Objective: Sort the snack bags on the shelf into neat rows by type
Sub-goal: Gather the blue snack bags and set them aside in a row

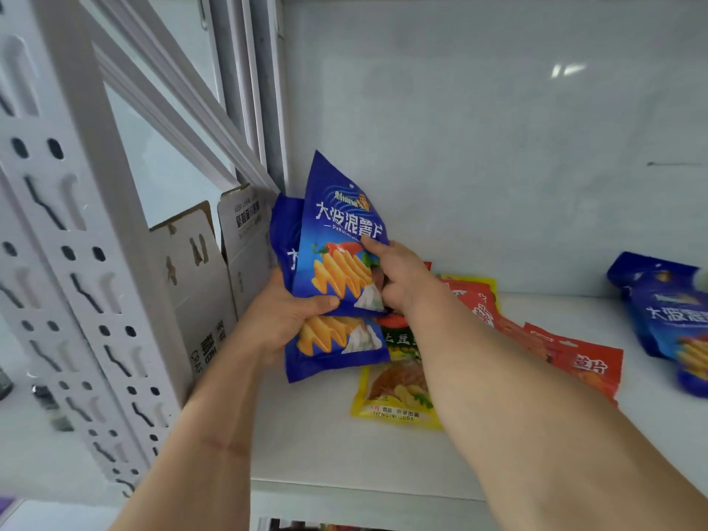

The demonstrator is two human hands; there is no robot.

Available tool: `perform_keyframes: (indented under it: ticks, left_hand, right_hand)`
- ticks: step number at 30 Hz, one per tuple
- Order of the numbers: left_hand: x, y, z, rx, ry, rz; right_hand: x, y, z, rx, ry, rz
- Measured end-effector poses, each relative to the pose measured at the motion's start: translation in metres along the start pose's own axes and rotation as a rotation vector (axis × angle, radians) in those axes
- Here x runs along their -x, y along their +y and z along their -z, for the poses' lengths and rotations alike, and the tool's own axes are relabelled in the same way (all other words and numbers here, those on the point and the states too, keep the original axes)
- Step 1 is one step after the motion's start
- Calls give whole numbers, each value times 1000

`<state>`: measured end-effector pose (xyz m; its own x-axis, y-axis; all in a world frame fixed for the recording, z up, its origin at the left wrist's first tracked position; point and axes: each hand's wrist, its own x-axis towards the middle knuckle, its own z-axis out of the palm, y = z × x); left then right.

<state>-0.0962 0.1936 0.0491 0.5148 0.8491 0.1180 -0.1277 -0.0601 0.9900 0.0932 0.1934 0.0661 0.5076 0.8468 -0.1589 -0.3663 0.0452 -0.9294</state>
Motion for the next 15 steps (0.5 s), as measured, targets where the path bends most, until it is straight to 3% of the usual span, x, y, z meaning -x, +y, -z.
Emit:
perform_keyframes:
  ticks: [7, 15]
  left_hand:
    - [6, 15, -15, 42, -172, -86]
    - [27, 9, -78, 127, -89, 13]
  right_hand:
    - [16, -30, 27, -36, 108, 48]
    - [55, -60, 118, 77, 209, 135]
